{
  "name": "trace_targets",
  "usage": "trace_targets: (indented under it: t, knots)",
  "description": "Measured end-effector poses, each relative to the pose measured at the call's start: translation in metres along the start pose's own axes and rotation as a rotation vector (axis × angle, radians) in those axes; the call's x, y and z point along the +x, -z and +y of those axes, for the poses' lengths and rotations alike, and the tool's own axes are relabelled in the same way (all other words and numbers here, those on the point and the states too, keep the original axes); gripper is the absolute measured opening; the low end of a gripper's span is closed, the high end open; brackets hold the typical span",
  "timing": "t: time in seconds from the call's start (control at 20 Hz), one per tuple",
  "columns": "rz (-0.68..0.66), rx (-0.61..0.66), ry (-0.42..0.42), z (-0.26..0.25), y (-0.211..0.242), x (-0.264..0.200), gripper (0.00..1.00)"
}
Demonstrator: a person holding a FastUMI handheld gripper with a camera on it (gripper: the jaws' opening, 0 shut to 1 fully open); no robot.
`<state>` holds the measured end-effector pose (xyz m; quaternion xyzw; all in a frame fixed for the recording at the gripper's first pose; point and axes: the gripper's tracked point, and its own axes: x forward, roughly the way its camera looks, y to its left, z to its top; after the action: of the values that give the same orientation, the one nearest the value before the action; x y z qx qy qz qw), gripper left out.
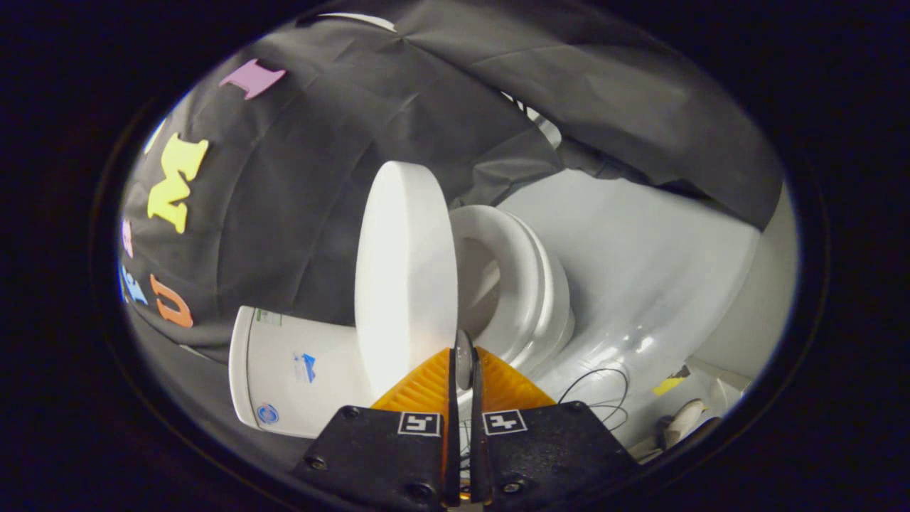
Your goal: Open the toilet lid.
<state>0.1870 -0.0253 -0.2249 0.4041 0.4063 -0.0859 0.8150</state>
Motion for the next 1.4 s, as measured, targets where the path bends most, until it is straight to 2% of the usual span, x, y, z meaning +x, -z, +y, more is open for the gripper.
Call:
trace_targets:
  t: [0.55,0.75,1.05,1.4]
  knots:
    - [-0.016,-0.082,-0.039,0.049,0.004,-0.027,0.09]
    - [-0.024,-0.136,-0.010,0.059,0.007,-0.030,0.09]
    - [-0.031,-0.139,-0.012,0.072,0.010,-0.037,0.09]
    - [-0.049,-0.203,0.010,0.106,0.021,-0.046,0.09]
